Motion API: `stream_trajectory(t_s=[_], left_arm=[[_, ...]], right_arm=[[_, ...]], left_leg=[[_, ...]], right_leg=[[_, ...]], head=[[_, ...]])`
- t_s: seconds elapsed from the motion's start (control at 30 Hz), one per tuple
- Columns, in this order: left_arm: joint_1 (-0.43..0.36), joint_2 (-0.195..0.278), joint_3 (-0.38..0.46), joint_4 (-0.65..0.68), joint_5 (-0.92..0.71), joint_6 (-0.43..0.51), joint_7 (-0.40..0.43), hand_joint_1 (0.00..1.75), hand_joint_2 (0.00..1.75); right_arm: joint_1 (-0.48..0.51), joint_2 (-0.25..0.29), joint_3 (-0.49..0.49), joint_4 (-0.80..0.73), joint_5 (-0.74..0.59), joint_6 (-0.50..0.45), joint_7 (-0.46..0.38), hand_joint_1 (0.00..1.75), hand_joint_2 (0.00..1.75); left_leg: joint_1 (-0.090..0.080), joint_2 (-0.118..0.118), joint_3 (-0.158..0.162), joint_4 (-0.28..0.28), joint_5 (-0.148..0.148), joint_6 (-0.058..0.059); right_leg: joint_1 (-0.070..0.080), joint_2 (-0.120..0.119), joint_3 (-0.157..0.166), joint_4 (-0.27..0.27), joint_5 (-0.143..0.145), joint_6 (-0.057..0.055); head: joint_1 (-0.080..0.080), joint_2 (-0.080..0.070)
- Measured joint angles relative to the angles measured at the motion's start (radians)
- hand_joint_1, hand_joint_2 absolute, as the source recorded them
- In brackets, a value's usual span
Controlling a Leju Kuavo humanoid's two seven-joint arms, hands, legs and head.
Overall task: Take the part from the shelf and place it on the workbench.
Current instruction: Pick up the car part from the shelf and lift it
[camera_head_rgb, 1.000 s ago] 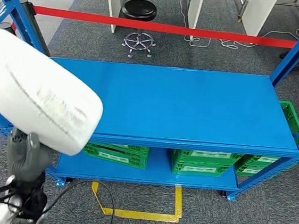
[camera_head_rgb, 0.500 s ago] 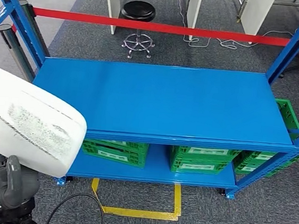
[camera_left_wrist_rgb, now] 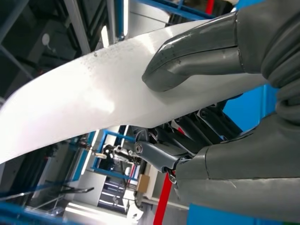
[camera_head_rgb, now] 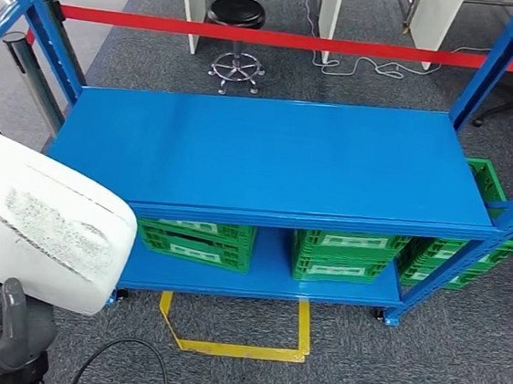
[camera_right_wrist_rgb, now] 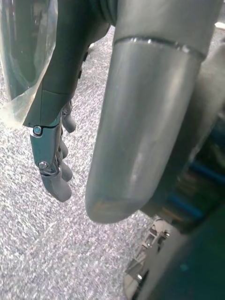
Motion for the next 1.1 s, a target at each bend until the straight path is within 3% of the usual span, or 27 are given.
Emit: stream_trajectory(t_s=[0.07, 0.13, 0.2, 0.23, 0.27, 0.3, 0.33, 0.4, 0.47, 0.5, 0.57, 0.63, 0.7, 0.73, 0.77, 0.8, 0.83, 0.9, 0.97, 1.03, 1.1], left_arm=[[0.007, -0.001, 0.000, -0.004, -0.001, 0.002, 0.000, 1.75, 1.75], [0.010, -0.002, 0.000, -0.006, -0.002, 0.002, 0.000, 1.75, 1.75], [0.012, -0.004, 0.000, -0.008, -0.002, 0.002, 0.000, 1.75, 1.75], [0.014, -0.005, 0.000, -0.008, -0.002, 0.002, 0.000, 1.75, 1.75], [0.014, -0.005, 0.000, -0.008, -0.002, 0.002, 0.000, 1.75, 1.75], [0.014, -0.005, 0.000, -0.008, -0.002, 0.002, 0.000, 1.75, 1.75], [0.015, -0.006, 0.000, -0.008, -0.002, 0.002, 0.000, 1.75, 1.75], [0.015, -0.006, 0.000, -0.009, -0.006, 0.007, 0.000, 1.75, 1.75], [0.016, -0.006, 0.000, -0.012, -0.012, 0.017, 0.000, 1.75, 1.75], [0.017, -0.005, 0.000, -0.015, -0.014, 0.021, 0.000, 1.75, 1.75], [0.020, -0.004, 0.000, -0.022, -0.017, 0.028, 0.000, 1.75, 1.75], [0.023, -0.002, 0.000, -0.028, -0.018, 0.032, 0.000, 1.75, 1.75], [0.025, 0.000, 0.000, -0.030, -0.017, 0.033, 0.000, 1.75, 1.75], [0.025, 0.002, 0.000, -0.030, -0.017, 0.035, 0.000, 1.75, 1.75], [0.025, 0.002, 0.000, -0.030, -0.017, 0.039, 0.000, 1.75, 1.75], [0.026, 0.003, 0.000, -0.030, -0.017, 0.045, 0.000, 1.75, 1.75], [0.026, 0.003, 0.001, -0.030, -0.016, 0.053, 0.000, 1.75, 1.75], [0.027, 0.003, 0.004, -0.031, -0.009, 0.068, 0.000, 1.75, 1.75], [0.031, 0.000, 0.018, -0.039, 0.002, 0.067, 0.000, 1.75, 1.75], [0.045, -0.010, 0.042, -0.055, 0.013, 0.048, 0.000, 1.75, 1.75], [0.065, -0.027, 0.066, -0.073, 0.015, 0.019, -0.001, 1.75, 1.75]], right_arm=[[-0.003, 0.001, 0.003, 0.000, 0.003, 0.002, 0.005, 0.00, 0.00], [-0.004, 0.001, 0.004, 0.000, 0.005, 0.003, 0.007, 0.00, 0.00], [-0.005, 0.001, 0.006, 0.000, 0.007, 0.004, 0.007, 0.00, 0.00], [-0.006, 0.001, 0.008, 0.000, 0.007, 0.004, 0.007, 0.00, 0.00], [-0.006, 0.001, 0.009, 0.000, 0.007, 0.004, 0.007, 0.00, 0.00], [-0.006, 0.001, 0.010, 0.000, 0.007, 0.004, 0.008, 0.00, 0.00], [-0.006, 0.001, 0.011, 0.000, 0.007, 0.004, 0.008, 0.00, 0.00], [-0.009, 0.001, 0.011, 0.000, 0.008, 0.008, 0.009, 0.00, 0.00], [-0.015, 0.002, 0.012, -0.001, 0.011, 0.016, 0.010, 0.00, 0.00], [-0.018, 0.003, 0.014, -0.001, 0.013, 0.022, 0.010, 0.00, 0.00], [-0.020, 0.008, 0.017, -0.001, 0.016, 0.037, 0.010, 0.00, 0.00], [-0.023, 0.016, 0.020, -0.001, 0.016, 0.055, 0.003, 0.00, 0.00], [-0.024, 0.023, 0.020, -0.002, 0.013, 0.071, -0.015, 0.00, 0.00], [-0.024, 0.025, 0.020, -0.002, 0.009, 0.078, -0.026, 0.00, 0.00], [-0.024, 0.026, 0.020, -0.002, 0.003, 0.085, -0.037, 0.00, 0.00], [-0.024, 0.026, 0.020, -0.002, -0.002, 0.092, -0.044, 0.00, 0.00], [-0.024, 0.026, 0.020, -0.002, -0.006, 0.099, -0.048, 0.00, 0.00], [-0.025, 0.026, 0.020, -0.002, -0.002, 0.114, -0.045, 0.00, 0.00], [-0.028, 0.025, 0.020, -0.002, 0.015, 0.124, -0.042, 0.00, 0.00], [-0.031, 0.025, 0.021, -0.004, 0.028, 0.115, -0.057, 0.00, 0.00], [-0.034, 0.024, 0.021, -0.006, 0.027, 0.092, -0.086, 0.00, 0.00]], left_leg=[[0.002, 0.003, -0.014, -0.003, 0.016, 0.014], [0.005, 0.007, -0.033, -0.008, 0.037, 0.029], [0.001, 0.009, -0.058, -0.006, 0.056, 0.036], [-0.001, 0.009, -0.072, -0.005, 0.066, 0.037], [-0.004, 0.010, -0.086, -0.003, 0.075, 0.038], [-0.005, 0.010, -0.100, 0.000, 0.084, 0.038], [-0.007, 0.010, -0.113, 0.004, 0.091, 0.037], [-0.010, 0.010, -0.133, 0.016, 0.101, 0.033], [-0.013, 0.010, -0.147, 0.026, 0.114, 0.025], [-0.013, 0.011, -0.154, 0.028, 0.122, 0.020], [-0.013, 0.009, -0.168, 0.034, 0.127, 0.009], [-0.011, 0.003, -0.188, 0.079, 0.072, -0.005], [-0.004, 0.000, -0.213, 0.191, -0.025, -0.018], [-0.001, 0.000, -0.221, 0.252, -0.056, -0.022], [0.002, 0.000, -0.221, 0.295, -0.065, -0.026], [0.004, 0.000, -0.208, 0.306, -0.051, -0.028], [0.007, 0.000, -0.182, 0.283, -0.022, -0.029], [0.010, -0.001, -0.097, 0.156, 0.024, -0.028], [0.008, -0.003, -0.034, 0.041, 0.022, -0.020], [0.004, -0.004, -0.029, 0.009, 0.017, -0.008], [0.006, 0.001, -0.043, 0.004, 0.032, 0.010]], right_leg=[[-0.002, 0.001, -0.009, 0.004, -0.002, 0.013], [-0.003, 0.002, -0.034, 0.061, -0.067, 0.020], [-0.002, 0.002, -0.070, 0.185, -0.161, 0.022], [-0.002, 0.002, -0.081, 0.244, -0.187, 0.023], [-0.002, 0.002, -0.079, 0.277, -0.190, 0.023], [-0.002, 0.002, -0.061, 0.279, -0.172, 0.021], [-0.001, 0.002, -0.025, 0.243, -0.143, 0.018], [0.003, 0.001, 0.082, 0.102, -0.104, 0.008], [0.007, 0.001, 0.159, -0.016, -0.110, 0.001], [0.009, 0.001, 0.170, -0.040, -0.116, 0.000], [0.005, 0.001, 0.154, -0.051, -0.110, -0.005], [0.000, -0.003, 0.134, -0.054, -0.093, -0.019], [0.000, -0.007, 0.114, -0.050, -0.076, -0.029], [0.000, -0.008, 0.103, -0.047, -0.068, -0.029], [0.001, -0.009, 0.089, -0.043, -0.060, -0.029], [0.001, -0.010, 0.075, -0.037, -0.054, -0.029], [0.001, -0.010, 0.060, -0.030, -0.048, -0.027], [0.002, -0.009, 0.035, -0.016, -0.038, -0.022], [0.004, -0.007, 0.017, -0.007, -0.025, -0.011], [0.005, -0.005, 0.007, -0.009, -0.005, 0.001], [0.003, -0.003, -0.007, -0.001, -0.017, 0.012]], head=[[0.000, 0.000], [0.003, 0.000], [0.006, 0.000], [0.006, 0.000], [0.006, 0.000], [0.006, 0.000], [0.005, 0.000], [0.006, 0.000], [0.005, 0.000], [0.004, 0.000], [0.004, 0.000], [0.001, 0.000], [-0.003, 0.000], [-0.003, 0.000], [-0.004, 0.000], [-0.004, 0.000], [-0.004, 0.000], [-0.004, 0.000], [-0.003, 0.000], [-0.003, 0.000], [-0.002, 0.000]])
